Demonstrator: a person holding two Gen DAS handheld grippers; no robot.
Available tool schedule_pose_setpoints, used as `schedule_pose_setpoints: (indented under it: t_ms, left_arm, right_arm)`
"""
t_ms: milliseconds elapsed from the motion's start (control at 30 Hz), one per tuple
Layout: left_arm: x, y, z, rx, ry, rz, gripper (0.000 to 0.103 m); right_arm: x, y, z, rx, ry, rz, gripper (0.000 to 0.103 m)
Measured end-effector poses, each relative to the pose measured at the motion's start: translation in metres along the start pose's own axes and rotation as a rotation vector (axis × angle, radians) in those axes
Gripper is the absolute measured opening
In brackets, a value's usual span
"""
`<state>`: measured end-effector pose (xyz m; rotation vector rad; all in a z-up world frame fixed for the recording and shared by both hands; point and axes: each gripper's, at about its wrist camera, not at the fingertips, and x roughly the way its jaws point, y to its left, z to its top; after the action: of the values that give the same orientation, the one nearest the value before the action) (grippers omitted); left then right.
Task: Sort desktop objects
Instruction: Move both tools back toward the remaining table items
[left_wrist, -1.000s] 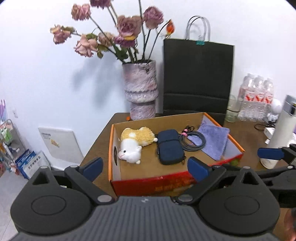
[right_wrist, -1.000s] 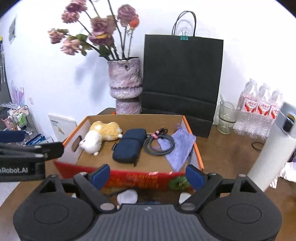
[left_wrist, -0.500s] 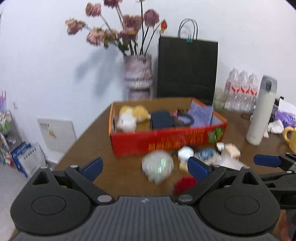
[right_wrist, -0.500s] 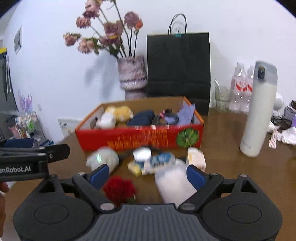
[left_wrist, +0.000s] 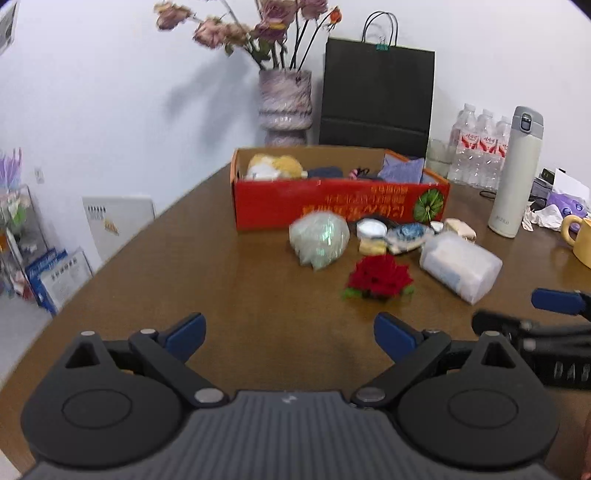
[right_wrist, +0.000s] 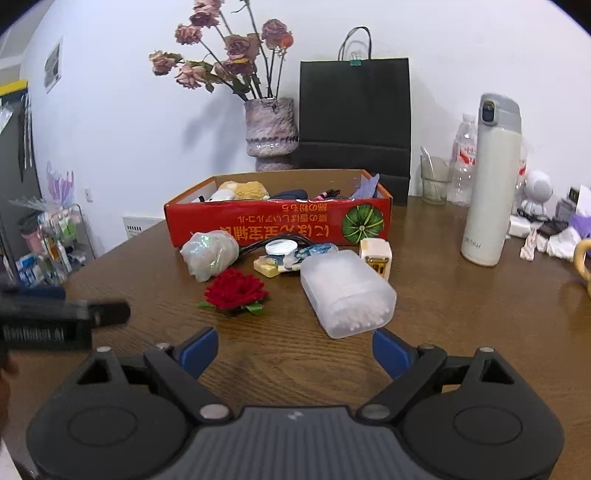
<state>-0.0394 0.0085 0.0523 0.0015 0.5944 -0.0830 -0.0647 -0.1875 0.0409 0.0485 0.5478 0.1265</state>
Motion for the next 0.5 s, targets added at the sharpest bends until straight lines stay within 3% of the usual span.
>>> schedule_pose_setpoints:
  t_ms: [300,500]
  left_arm:
    - [0.010,0.001,-0.006,0.014,0.044,-0.023,0.100]
    - [0.018,0.016,0.013,-0.012,0.018,-0.023,0.100]
  right_arm:
    - [0.009,0.010,-0.006,-0.068,0.014,0.020,0.084]
    - [0.019,0.014,0.004,-0.071,0.012,0.067,0.083]
